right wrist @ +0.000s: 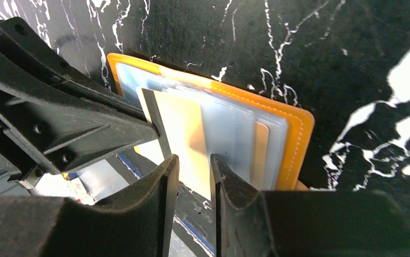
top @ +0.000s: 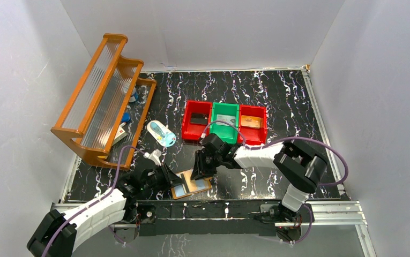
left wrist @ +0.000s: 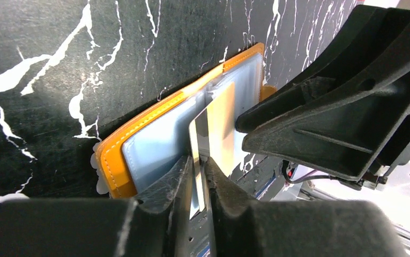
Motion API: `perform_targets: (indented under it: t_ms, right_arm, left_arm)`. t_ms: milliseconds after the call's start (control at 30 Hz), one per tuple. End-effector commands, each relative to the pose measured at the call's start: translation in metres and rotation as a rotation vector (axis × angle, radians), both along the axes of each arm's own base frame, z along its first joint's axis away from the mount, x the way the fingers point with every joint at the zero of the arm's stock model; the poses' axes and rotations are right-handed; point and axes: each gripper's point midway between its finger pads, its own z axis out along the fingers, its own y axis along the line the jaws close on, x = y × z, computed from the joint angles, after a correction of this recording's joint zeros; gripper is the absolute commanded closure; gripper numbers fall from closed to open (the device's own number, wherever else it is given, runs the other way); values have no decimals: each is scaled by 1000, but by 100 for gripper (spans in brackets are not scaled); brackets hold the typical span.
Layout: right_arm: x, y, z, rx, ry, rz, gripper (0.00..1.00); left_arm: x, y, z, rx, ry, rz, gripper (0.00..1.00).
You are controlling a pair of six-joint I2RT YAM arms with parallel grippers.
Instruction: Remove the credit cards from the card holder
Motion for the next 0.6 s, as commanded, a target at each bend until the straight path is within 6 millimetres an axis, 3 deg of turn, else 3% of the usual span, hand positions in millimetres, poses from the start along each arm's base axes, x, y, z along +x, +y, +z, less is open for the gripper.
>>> perform_targets:
  t_ms: [0, 133, 367, 567]
  right_arm:
    - [-9, -17, -30, -100, 36, -12, 64]
    - [-15, -24, -40, -105, 67, -43, 67]
    - [-20, -34, -50, -123, 90, -79, 70]
    - [-19, -37, -51, -134, 86, -97, 71]
  left_arm:
    - [-1, -4, 6, -17, -13, -31, 83]
    - [-2, -12, 13, -79, -35, -59, 75]
    - [-5, -22, 18, -142, -37, -98, 78]
    - [-3, -17, 12, -94, -16, -78, 97]
